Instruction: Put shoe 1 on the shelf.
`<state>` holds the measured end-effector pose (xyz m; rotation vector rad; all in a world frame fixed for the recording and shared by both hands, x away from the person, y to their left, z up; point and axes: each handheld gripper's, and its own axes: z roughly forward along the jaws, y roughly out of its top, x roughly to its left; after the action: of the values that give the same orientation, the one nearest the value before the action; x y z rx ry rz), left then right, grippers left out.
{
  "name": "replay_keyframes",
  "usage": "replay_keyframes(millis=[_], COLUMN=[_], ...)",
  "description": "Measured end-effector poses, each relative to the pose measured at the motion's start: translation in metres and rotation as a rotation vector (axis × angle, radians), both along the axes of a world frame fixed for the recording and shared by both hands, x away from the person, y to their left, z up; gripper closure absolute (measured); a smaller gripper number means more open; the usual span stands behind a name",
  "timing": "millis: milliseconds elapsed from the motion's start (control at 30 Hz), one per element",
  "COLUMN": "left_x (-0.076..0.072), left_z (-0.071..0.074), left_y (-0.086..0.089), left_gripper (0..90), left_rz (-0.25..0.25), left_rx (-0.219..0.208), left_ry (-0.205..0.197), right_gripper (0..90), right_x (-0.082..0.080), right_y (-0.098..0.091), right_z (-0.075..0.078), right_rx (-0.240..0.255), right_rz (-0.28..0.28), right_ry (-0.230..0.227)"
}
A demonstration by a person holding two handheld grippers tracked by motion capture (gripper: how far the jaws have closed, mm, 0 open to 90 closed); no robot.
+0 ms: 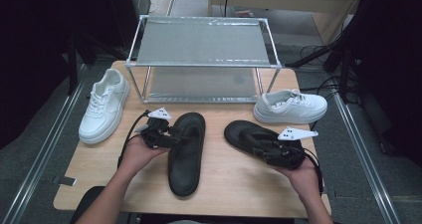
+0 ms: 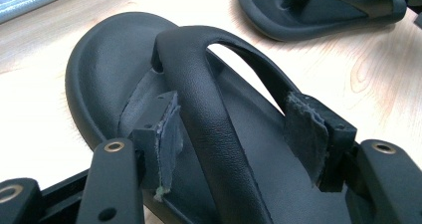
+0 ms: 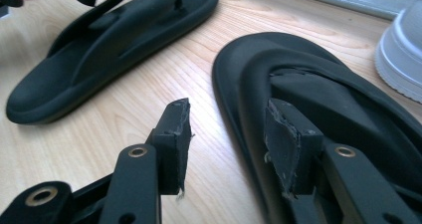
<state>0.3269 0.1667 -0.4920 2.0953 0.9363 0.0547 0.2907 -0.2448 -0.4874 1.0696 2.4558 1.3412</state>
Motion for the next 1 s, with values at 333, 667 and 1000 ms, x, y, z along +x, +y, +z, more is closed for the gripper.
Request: replay_keyframes(millis=[333, 667, 1000], left_x=[0.000, 0.000, -0.003], left_z=[0.001, 0.000, 0.002], left_y=[0.000, 0.001, 0.001], left_gripper=[39.8, 39.6, 39.8], left_rz=[-0.001, -0.004, 0.006], left_rx=[-0.003, -0.004, 0.026], left_ry=[-0.012, -0.016, -0.027], right_gripper=[58.3, 74.5, 80.0], right_x=[0.016, 0.026, 0.028], right_y=[-0.009, 0.010, 0.016], right_z=[-0.016, -0.029, -0.018], right_rx=[-0.029, -0.080, -0.075], right_rz=[-0.021, 0.032, -0.033], right_ry=[0.052, 0.075, 0.065])
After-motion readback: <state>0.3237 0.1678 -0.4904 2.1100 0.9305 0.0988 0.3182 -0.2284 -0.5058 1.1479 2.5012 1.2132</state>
